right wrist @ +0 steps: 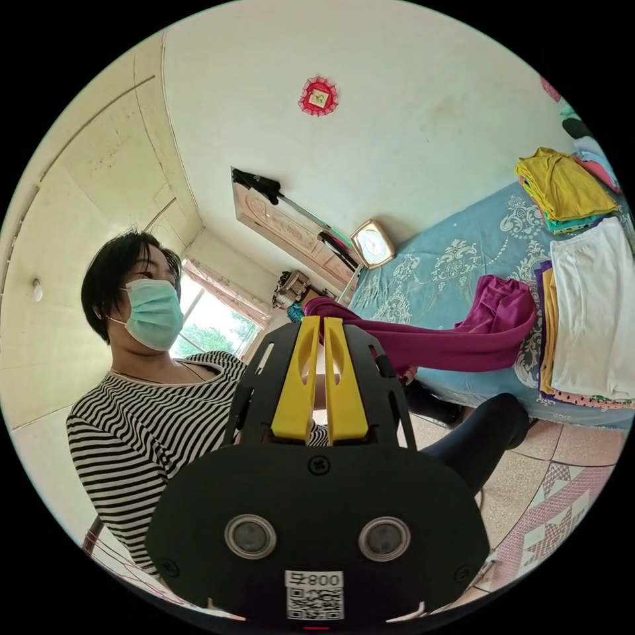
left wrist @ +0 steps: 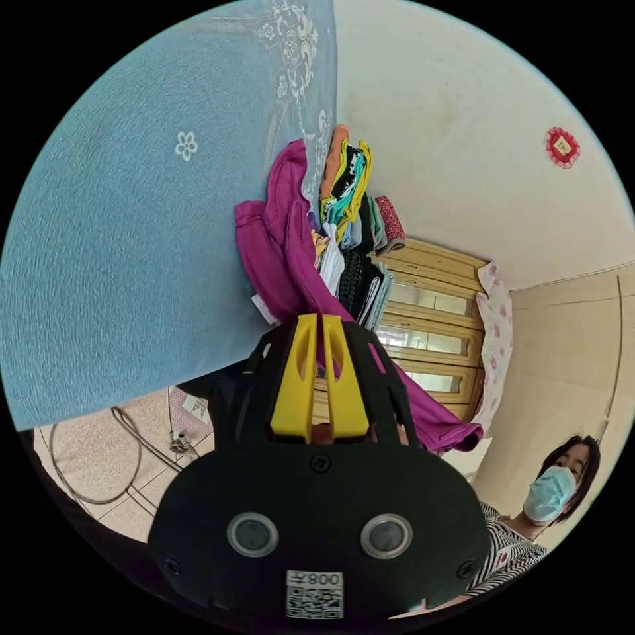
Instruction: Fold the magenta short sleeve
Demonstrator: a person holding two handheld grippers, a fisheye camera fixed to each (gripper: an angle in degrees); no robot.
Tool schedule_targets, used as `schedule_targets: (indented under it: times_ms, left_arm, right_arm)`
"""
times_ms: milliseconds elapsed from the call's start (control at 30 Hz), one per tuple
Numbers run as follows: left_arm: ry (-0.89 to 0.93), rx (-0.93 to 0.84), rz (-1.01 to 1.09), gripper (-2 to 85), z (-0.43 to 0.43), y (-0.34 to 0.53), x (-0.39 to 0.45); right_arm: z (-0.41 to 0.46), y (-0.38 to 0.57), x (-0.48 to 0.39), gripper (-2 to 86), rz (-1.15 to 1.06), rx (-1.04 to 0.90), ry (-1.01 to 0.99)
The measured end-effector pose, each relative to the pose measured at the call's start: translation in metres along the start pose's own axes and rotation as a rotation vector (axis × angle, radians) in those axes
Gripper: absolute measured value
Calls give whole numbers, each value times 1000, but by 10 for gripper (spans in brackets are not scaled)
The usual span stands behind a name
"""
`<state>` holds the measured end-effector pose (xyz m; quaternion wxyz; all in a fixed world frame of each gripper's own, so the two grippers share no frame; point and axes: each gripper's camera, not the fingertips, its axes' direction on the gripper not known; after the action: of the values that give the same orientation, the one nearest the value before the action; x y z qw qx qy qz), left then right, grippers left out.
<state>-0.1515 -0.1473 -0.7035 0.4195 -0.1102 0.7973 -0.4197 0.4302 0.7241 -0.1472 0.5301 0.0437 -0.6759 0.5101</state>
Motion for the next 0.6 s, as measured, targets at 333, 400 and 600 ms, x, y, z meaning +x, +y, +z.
schedule_targets:
  times_ms: [333,400,600]
  left_arm:
    - [197,138,228,12,-121,56,160]
    - [241,171,305,11,-146,72,201]
    - [309,259,626,9,-228,142,351]
  right_arm:
    - [-32,27,-19,6,-41,75,24]
    - [-40,28,-31,6,-88,95,34]
    - [-60,24,-76,5,-265,150,52]
